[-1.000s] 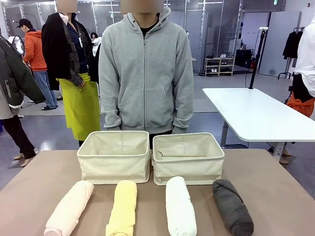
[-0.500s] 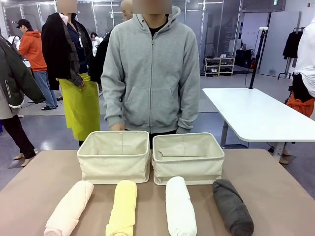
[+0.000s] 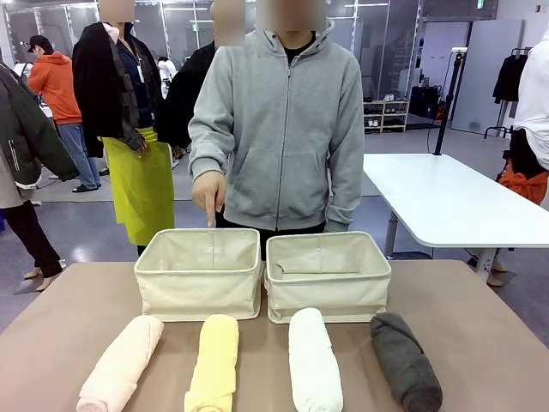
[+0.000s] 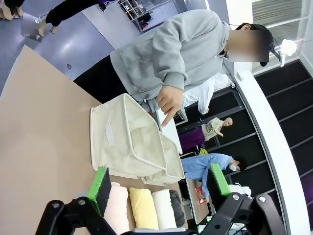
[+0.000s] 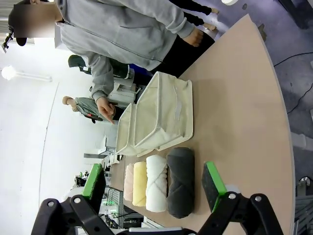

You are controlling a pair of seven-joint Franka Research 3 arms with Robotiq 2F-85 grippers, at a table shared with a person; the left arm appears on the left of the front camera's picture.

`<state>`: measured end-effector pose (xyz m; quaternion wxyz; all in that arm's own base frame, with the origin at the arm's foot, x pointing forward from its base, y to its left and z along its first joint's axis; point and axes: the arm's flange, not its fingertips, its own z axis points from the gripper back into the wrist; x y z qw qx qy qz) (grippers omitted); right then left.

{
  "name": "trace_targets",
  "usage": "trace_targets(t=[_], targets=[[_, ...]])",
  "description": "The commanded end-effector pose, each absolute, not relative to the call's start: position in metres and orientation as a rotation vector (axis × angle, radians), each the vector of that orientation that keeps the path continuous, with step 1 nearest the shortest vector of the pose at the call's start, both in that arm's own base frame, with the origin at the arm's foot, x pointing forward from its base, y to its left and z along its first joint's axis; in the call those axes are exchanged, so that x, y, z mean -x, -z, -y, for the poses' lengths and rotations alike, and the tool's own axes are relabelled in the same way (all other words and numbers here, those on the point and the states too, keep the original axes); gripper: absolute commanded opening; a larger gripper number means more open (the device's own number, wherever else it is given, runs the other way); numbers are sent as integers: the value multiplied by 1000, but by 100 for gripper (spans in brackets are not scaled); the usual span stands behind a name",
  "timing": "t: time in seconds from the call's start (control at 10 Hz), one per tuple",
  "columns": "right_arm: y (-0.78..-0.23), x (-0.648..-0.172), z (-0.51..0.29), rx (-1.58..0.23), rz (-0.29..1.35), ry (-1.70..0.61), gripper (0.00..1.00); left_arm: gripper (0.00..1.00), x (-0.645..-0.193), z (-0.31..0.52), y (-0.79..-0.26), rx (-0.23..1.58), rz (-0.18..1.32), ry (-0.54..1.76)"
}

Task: Divide the towels into two baskets.
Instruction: Pick up one hotel-folded towel and place it in the Fabric basket indicated by the person.

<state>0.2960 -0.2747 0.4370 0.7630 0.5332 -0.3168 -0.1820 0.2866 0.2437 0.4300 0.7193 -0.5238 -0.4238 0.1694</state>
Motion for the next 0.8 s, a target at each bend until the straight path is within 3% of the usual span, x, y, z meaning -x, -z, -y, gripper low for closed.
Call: trace_targets(t=[0.0,0.4,0.7], targets=[[-438,-294,276,-1166,695,396,100,100,-284,-245,-431,1165,946,-373],[-438,-294,276,-1166,695,396,100,100,-287,-244,-430,1158,937,-374],[-438,-294,276,-1166,695,396,100,100,-292,-206,-485,954,756,-89]])
